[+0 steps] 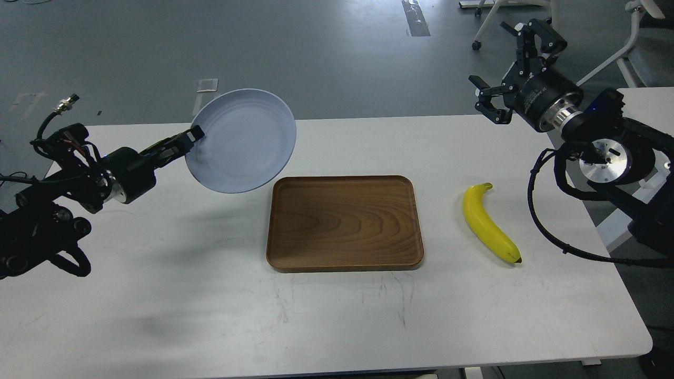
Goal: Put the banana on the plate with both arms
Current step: 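Lift the plate and carry it over the wooden tray, then lower the plate flat onto the tray and release it, then raise the left gripper away from the plate, then lower the right gripper onto the yellow banana and grasp it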
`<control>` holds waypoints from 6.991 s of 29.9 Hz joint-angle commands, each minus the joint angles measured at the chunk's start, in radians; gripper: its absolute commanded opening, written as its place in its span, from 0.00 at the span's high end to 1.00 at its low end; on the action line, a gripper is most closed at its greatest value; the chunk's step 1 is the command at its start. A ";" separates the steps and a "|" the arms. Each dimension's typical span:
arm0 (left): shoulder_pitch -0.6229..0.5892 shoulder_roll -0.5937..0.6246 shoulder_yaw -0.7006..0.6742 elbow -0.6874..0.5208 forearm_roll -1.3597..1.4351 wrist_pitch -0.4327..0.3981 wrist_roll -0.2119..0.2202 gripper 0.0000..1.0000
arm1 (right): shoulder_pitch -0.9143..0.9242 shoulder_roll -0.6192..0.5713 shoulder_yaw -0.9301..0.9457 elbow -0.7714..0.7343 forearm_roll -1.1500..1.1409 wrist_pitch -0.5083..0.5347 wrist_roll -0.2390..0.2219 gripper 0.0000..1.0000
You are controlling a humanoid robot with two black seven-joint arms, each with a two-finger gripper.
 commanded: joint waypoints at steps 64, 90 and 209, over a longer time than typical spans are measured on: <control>-0.076 -0.561 0.281 0.463 0.069 0.015 0.000 1.00 | 0.066 -0.013 0.001 0.003 0.003 -0.001 -0.011 0.00; -0.070 -0.528 0.333 0.541 0.069 0.007 0.000 1.00 | 0.058 -0.013 0.003 0.003 0.003 -0.001 -0.011 0.00; -0.050 -0.212 -0.334 0.141 -1.027 -0.424 0.365 0.02 | -0.167 0.000 -0.486 -0.067 -1.381 -0.385 -0.049 0.14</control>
